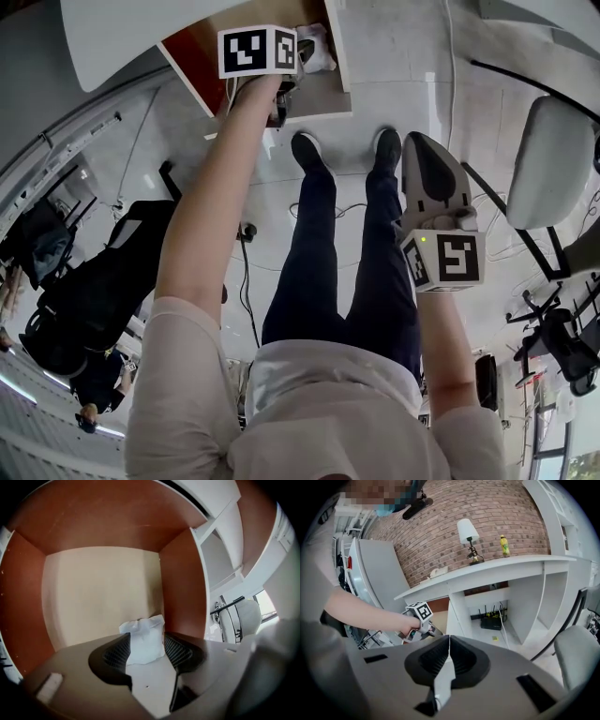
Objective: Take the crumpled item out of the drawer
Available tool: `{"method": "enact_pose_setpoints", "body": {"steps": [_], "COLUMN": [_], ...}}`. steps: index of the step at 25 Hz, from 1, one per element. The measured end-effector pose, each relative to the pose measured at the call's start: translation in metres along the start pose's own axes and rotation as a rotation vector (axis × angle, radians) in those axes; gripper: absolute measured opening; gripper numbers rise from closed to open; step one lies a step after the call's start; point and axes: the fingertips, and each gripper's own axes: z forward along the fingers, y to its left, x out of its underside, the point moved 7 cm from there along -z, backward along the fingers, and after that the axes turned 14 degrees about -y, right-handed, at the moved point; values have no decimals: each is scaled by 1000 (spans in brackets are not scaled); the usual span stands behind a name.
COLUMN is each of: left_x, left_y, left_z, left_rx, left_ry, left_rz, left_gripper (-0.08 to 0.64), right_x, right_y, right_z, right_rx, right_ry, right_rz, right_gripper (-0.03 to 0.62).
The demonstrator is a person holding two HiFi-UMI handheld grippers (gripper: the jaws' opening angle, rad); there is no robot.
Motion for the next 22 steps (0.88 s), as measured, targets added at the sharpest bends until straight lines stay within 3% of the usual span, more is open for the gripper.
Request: {"method": "enact_pose_setpoints", "body": {"steps": [10, 22], "left_x": [15, 25], "left_y": [6, 1], "left_z": [35, 35], "left_rx": [-58, -76], "left_ry": [63, 48], "left_rz": [-21, 67], "left_gripper": [225, 77], "right_x": [1, 2], "right_y": [-9, -9], "right_z": [6, 15], "right_rx": [5, -6], "right_ry": [12, 16], "right_rz": [14, 24], "right_gripper": [11, 9]}}
